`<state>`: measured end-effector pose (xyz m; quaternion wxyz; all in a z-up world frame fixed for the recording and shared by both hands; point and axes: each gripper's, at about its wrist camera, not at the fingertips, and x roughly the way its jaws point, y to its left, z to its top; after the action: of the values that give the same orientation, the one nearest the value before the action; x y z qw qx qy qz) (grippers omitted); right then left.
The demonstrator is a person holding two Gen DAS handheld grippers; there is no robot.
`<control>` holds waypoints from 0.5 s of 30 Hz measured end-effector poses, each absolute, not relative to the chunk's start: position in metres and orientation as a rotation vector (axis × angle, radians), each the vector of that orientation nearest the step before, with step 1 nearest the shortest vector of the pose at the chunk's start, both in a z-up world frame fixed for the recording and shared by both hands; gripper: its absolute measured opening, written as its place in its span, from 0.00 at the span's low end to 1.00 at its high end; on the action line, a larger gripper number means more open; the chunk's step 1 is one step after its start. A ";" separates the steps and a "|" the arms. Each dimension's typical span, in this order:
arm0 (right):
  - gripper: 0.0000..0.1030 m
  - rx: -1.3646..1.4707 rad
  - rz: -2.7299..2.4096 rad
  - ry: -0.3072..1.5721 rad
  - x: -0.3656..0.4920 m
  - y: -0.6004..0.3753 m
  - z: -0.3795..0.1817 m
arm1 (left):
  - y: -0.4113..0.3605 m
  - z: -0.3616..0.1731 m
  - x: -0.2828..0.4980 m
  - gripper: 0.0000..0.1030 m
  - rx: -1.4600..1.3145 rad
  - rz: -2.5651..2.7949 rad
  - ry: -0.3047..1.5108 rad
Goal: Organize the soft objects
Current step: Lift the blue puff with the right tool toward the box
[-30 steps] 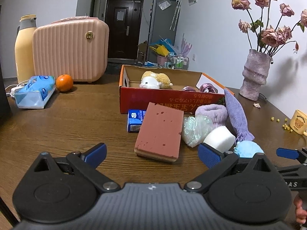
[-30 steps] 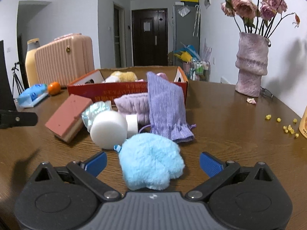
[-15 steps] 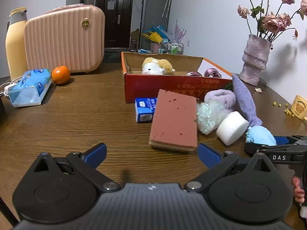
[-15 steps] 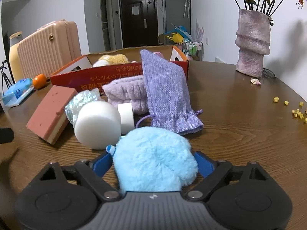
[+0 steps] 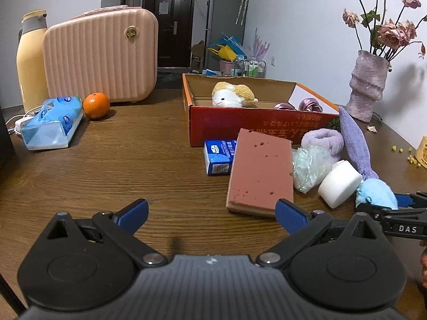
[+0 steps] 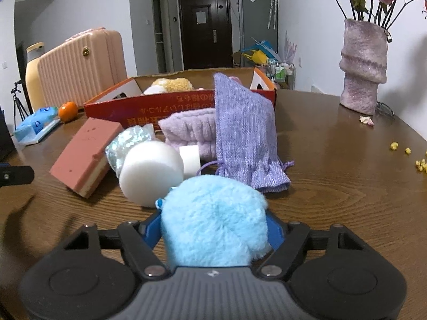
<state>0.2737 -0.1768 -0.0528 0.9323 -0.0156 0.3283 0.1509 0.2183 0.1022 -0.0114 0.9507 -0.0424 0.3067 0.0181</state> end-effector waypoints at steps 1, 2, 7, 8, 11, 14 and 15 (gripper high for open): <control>0.73 -0.033 0.312 0.661 0.272 -0.178 -0.051 | 0.102 -0.011 0.219 1.00 -0.087 0.040 0.622; 0.73 -0.034 0.313 0.651 0.270 -0.179 -0.049 | 0.102 -0.010 0.219 1.00 -0.090 0.041 0.621; 0.73 -0.035 0.314 0.603 0.264 -0.186 -0.040 | 0.097 -0.007 0.224 1.00 -0.100 0.041 0.620; 0.73 -0.035 0.313 0.594 0.263 -0.188 -0.039 | 0.095 -0.006 0.225 1.00 -0.097 0.042 0.618; 0.73 -0.035 0.310 0.571 0.263 -0.194 -0.035 | 0.089 -0.005 0.230 1.00 -0.092 0.039 0.617; 0.73 -0.037 0.307 0.554 0.265 -0.200 -0.032 | 0.082 -0.005 0.235 1.00 -0.085 0.037 0.620; 0.73 -0.037 0.306 0.549 0.266 -0.202 -0.031 | 0.080 -0.005 0.237 1.00 -0.083 0.036 0.621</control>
<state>0.2659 -0.2021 -0.0310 0.9508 -0.0182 0.2701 0.1504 0.2370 0.0799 -0.0049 0.9512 -0.0409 0.3054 0.0176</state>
